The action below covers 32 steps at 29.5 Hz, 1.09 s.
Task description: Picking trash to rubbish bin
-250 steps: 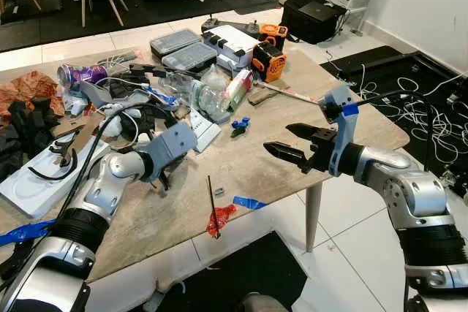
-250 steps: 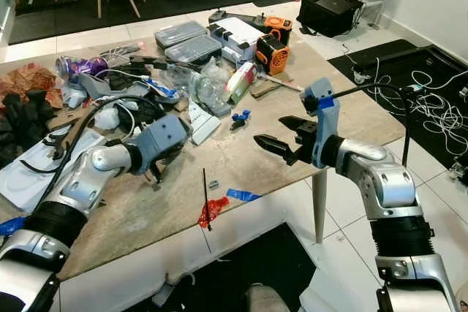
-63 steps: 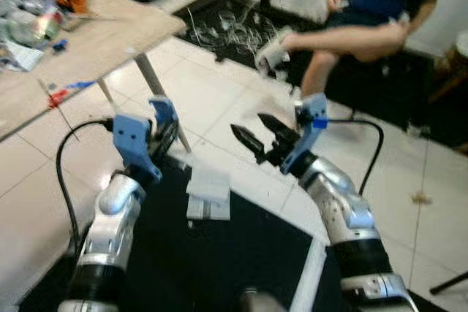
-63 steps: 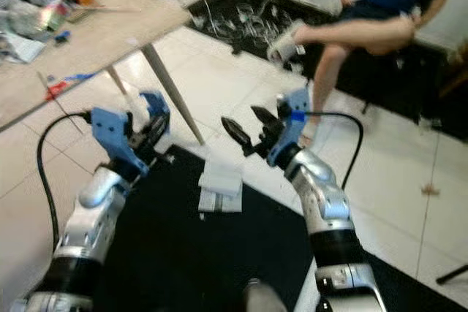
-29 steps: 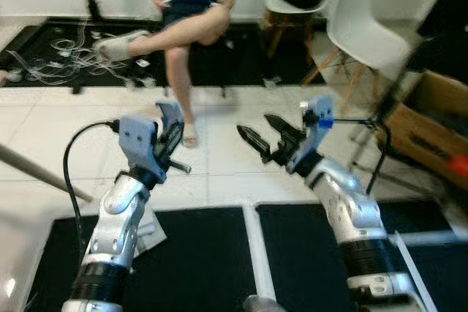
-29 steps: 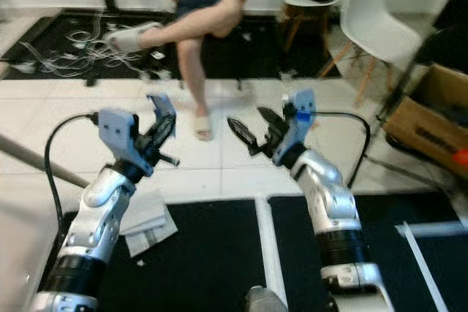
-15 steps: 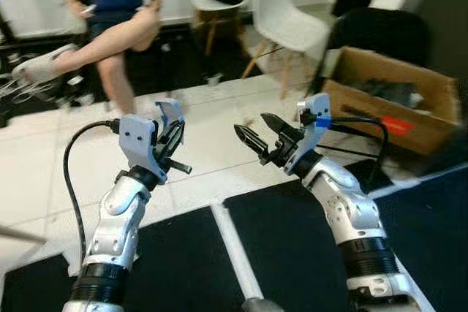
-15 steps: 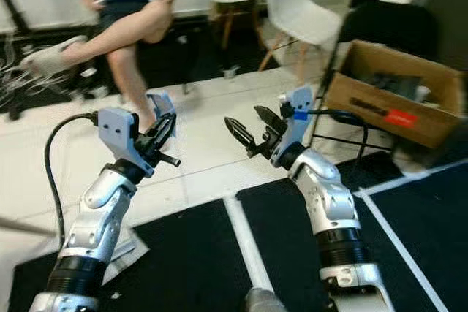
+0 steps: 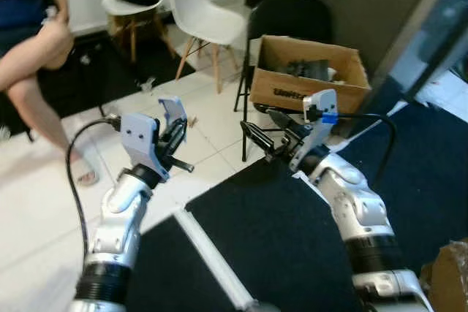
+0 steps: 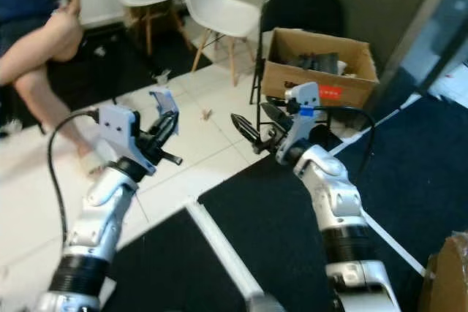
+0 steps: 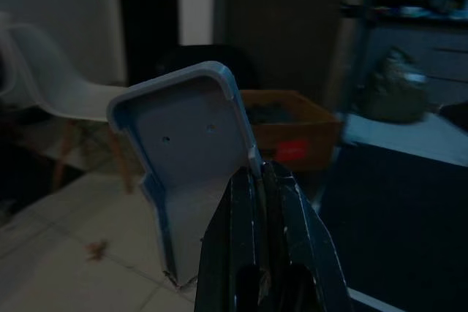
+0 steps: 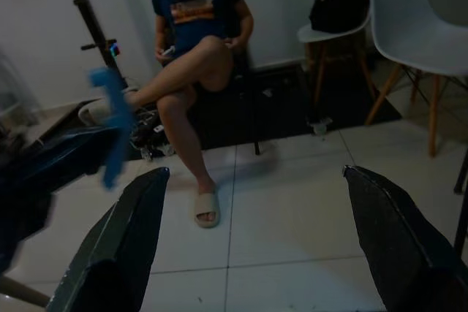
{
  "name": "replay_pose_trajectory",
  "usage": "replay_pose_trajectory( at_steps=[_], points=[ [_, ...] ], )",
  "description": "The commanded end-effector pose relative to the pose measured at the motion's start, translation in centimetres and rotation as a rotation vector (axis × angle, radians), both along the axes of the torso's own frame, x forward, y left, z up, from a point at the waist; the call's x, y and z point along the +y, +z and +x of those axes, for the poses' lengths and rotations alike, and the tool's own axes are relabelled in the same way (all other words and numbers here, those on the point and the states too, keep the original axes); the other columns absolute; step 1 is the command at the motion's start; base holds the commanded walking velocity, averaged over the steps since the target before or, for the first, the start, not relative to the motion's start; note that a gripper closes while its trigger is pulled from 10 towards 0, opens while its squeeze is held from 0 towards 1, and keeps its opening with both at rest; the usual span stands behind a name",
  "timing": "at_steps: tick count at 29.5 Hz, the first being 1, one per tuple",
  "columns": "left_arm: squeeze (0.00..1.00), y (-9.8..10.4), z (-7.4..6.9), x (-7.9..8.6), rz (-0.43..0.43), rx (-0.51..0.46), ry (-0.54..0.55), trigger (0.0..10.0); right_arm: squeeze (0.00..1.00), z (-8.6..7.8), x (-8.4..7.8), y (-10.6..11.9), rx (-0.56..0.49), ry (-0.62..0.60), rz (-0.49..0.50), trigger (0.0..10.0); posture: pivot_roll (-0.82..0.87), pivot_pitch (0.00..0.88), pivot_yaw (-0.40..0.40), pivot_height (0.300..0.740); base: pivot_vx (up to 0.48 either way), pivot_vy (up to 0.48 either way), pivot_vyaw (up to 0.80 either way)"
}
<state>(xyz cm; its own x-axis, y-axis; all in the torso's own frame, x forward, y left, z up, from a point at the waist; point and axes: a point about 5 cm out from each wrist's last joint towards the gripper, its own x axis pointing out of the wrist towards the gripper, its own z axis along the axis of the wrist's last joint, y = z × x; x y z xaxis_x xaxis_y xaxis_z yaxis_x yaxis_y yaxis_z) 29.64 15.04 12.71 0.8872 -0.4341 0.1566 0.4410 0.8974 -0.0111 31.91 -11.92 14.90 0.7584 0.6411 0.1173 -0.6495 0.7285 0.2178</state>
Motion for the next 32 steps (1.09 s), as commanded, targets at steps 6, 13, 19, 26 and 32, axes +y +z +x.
replay_pose_trajectory(
  at_steps=[6, 13, 19, 26, 32],
  points=[
    [0.0, -0.2, 0.0, -0.1, -0.002, 0.017, -0.011, 10.0, 0.0, 0.0, -0.4, -0.3, 0.017, -0.013, -0.003, 10.0, 0.04, 0.0, -0.025, 0.74, 0.0, 0.0, -0.8],
    [0.0, -0.2, 0.0, -0.1, -0.004, 0.012, -0.024, 10.0, 0.0, 0.0, -0.4, -0.3, 0.017, -0.011, -0.003, 10.0, 0.04, 0.0, -0.025, 0.74, 0.0, 0.0, -0.8],
    [0.0, -0.1, 0.0, -0.1, -0.005, 0.009, -0.027, 10.0, 0.0, 0.0, -0.4, -0.3, 0.017, -0.01, -0.003, 10.0, 0.04, 0.0, -0.025, 0.74, 0.0, 0.0, -0.8],
    [0.0, -0.1, 0.0, -0.1, -0.005, 0.009, -0.029, 10.0, 0.0, 0.0, -0.4, -0.2, 0.014, -0.007, 0.001, 10.0, 0.04, 0.0, -0.025, 0.74, 0.0, 0.0, -0.8],
    [0.0, -0.1, 0.0, -0.1, -0.005, 0.008, -0.028, 10.0, 0.0, -1.0, 0.0, 0.4, -0.062, 0.122, 0.029, 10.0, 0.04, 0.0, -0.027, 0.74, 0.0, 0.0, -0.8]
  ],
)
